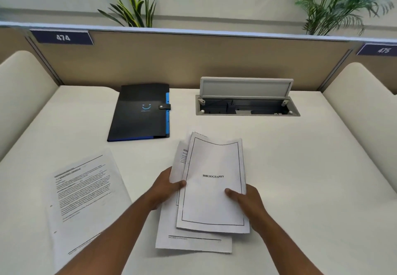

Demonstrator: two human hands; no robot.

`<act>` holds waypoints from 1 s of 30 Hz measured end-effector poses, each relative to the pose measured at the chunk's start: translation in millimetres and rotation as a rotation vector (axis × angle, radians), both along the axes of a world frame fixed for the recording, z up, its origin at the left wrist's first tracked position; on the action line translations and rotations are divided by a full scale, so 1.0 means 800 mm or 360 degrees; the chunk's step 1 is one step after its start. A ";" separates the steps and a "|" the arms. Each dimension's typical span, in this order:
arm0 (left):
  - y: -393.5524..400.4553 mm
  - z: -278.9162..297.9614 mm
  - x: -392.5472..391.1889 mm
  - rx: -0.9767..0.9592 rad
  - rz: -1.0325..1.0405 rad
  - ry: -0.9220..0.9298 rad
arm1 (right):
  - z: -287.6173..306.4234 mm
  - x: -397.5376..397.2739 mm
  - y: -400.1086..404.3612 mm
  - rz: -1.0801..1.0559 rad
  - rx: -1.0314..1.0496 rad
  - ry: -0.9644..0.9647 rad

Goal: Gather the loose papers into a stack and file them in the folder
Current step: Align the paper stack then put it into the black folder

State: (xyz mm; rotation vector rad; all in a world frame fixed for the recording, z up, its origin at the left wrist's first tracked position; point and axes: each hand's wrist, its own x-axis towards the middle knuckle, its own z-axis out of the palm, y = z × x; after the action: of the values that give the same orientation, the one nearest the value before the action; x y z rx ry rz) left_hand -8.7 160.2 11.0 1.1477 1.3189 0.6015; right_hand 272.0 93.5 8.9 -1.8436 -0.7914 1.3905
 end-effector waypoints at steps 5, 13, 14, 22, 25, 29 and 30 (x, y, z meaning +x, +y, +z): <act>-0.015 0.021 -0.006 0.0070 0.0062 -0.0329 | 0.013 0.011 0.007 -0.0248 0.0085 0.0608; -0.022 0.082 -0.002 0.0306 0.0326 -0.0407 | 0.057 -0.017 0.014 -0.0033 0.0587 0.0505; -0.024 0.094 -0.001 0.0390 0.0347 -0.0400 | 0.066 -0.021 0.014 -0.0035 0.0679 0.0476; -0.034 0.141 -0.001 0.0729 0.0299 -0.0425 | 0.129 -0.040 0.015 0.0146 0.1105 0.0450; -0.044 0.136 -0.001 0.0740 0.0298 -0.0388 | 0.124 -0.048 0.008 0.0257 0.1077 0.0316; -0.046 0.138 -0.006 0.0822 0.0361 -0.0384 | 0.125 -0.044 0.008 0.0151 0.1082 0.0307; -0.048 0.141 -0.004 0.0803 0.0340 -0.0383 | 0.126 -0.044 0.008 0.0207 0.1062 0.0331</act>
State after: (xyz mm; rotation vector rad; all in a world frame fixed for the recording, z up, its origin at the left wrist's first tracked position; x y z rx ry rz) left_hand -11.9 122.0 124.2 1.2921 1.1171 1.2419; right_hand 236.6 100.2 109.4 -1.1340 -1.1137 1.1743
